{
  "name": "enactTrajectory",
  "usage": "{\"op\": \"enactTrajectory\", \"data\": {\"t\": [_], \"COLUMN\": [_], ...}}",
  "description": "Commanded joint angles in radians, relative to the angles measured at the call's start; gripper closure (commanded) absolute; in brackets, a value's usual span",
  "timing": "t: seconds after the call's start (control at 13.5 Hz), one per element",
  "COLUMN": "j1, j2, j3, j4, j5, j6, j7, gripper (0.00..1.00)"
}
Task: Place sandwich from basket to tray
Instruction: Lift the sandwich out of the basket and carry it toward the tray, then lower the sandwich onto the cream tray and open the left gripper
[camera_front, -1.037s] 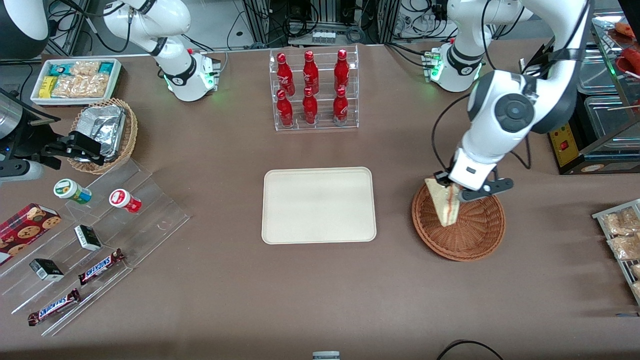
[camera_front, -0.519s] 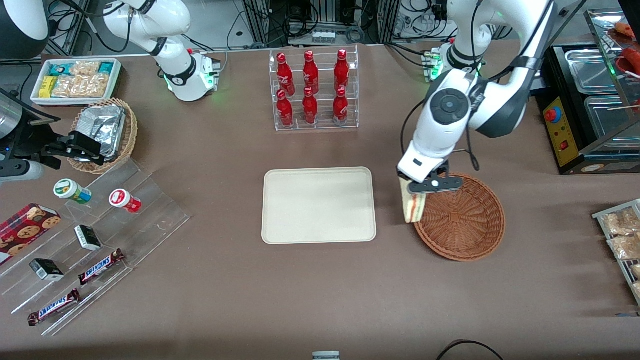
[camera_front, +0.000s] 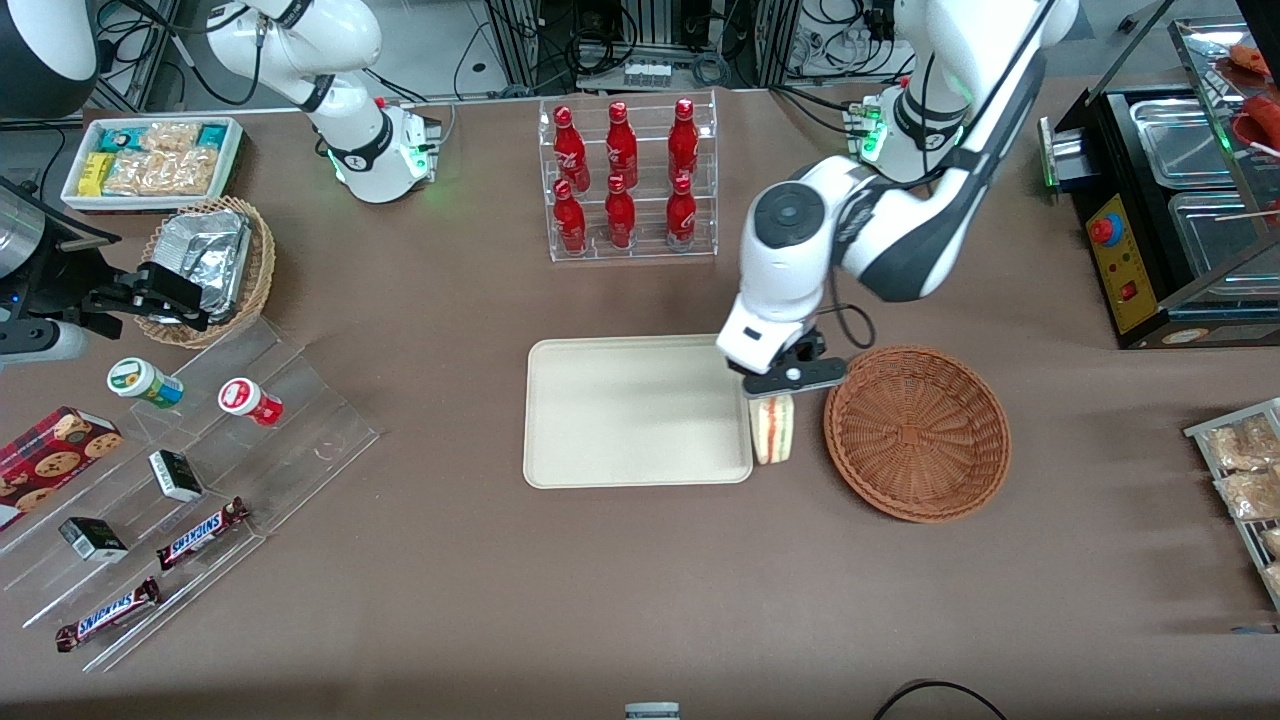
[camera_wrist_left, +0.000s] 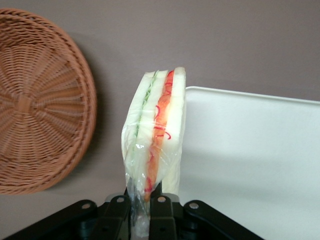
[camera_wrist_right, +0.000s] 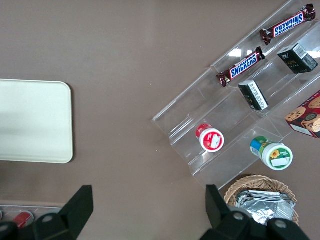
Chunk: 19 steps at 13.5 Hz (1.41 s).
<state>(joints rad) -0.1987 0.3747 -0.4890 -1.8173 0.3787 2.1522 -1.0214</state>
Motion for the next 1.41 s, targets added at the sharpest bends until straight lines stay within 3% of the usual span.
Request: {"op": "enactTrajectory", "data": {"t": [0.0,0.52,0.67,1.33], "j1": [-0.002,-0.015,-0.051,-0.08], "j2": [0.087,0.254,0.259,0.348], "j3": [-0.033,-0.141,-0.141,-0.14], "j4": [0.098,0.263,0.263,0.309], "j5": [0.049,0.051,0.089,0.117], "j6": [-0.043,-0.193,-0.195,-0.178], "j7": [-0.068,-0.082,-0.06,0.014], "gripper": [1.0,1.0,1.0,1.0]}}
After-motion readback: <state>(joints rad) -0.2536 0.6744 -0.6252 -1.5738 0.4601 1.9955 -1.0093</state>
